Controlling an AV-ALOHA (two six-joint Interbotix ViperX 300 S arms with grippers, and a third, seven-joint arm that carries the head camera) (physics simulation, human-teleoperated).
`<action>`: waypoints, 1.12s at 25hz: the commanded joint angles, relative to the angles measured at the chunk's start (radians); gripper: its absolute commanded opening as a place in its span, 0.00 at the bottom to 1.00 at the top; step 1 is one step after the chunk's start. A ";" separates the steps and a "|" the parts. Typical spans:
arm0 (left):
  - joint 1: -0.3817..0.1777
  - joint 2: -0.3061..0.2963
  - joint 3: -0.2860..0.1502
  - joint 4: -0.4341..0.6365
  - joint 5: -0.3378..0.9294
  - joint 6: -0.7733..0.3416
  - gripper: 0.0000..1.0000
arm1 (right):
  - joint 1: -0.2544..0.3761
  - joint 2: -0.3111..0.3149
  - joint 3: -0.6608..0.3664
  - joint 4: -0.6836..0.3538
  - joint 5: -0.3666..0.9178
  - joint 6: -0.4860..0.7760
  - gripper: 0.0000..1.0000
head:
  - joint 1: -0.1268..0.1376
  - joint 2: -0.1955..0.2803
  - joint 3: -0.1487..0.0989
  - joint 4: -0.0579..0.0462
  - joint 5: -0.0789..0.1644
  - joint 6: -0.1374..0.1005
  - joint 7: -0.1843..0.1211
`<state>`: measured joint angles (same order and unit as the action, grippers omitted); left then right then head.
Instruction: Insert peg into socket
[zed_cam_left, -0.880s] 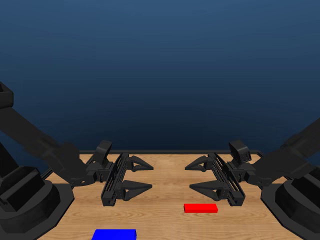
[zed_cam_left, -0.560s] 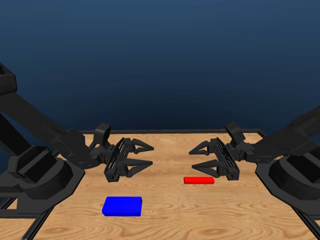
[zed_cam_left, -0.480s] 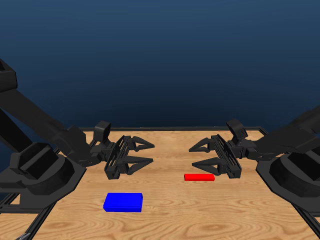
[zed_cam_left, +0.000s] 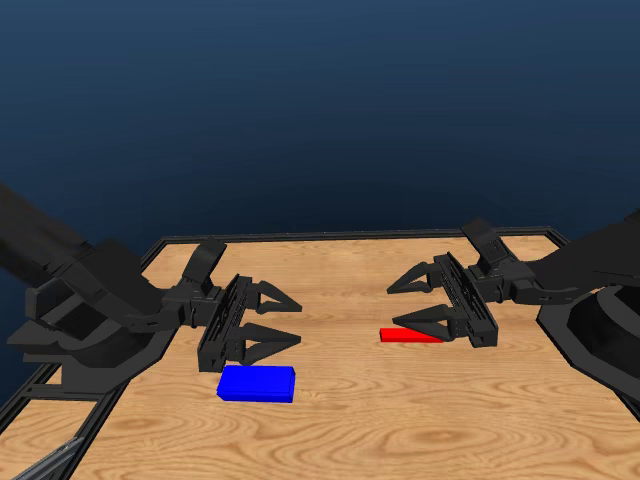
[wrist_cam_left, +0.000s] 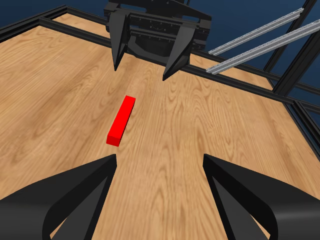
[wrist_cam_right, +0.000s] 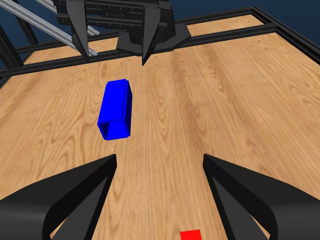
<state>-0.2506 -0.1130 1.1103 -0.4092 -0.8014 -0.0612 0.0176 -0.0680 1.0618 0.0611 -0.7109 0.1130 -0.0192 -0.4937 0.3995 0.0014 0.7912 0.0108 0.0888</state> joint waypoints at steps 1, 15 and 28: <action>-0.058 -0.064 -0.023 -0.082 0.272 0.027 1.00 | -0.020 0.011 -0.010 -0.019 -0.016 0.027 1.00 | 0.001 0.027 -0.026 0.005 -0.002 0.013 0.025; -0.124 0.040 0.013 -0.111 0.321 -0.024 1.00 | -0.040 0.016 -0.011 -0.048 0.003 0.052 1.00 | 0.018 0.074 -0.043 0.013 0.003 0.034 0.000; -0.097 0.180 -0.025 -0.052 0.422 -0.109 1.00 | -0.029 0.062 0.051 -0.037 -0.039 0.123 1.00 | 0.010 0.078 -0.046 0.010 0.004 0.036 -0.017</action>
<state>-0.3257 0.0192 1.1030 -0.4659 -0.4235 -0.1251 -0.0115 -0.0149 1.1133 0.0253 -0.7157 0.2177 -0.0070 -0.4166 0.3719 0.0119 0.8068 0.0469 0.0735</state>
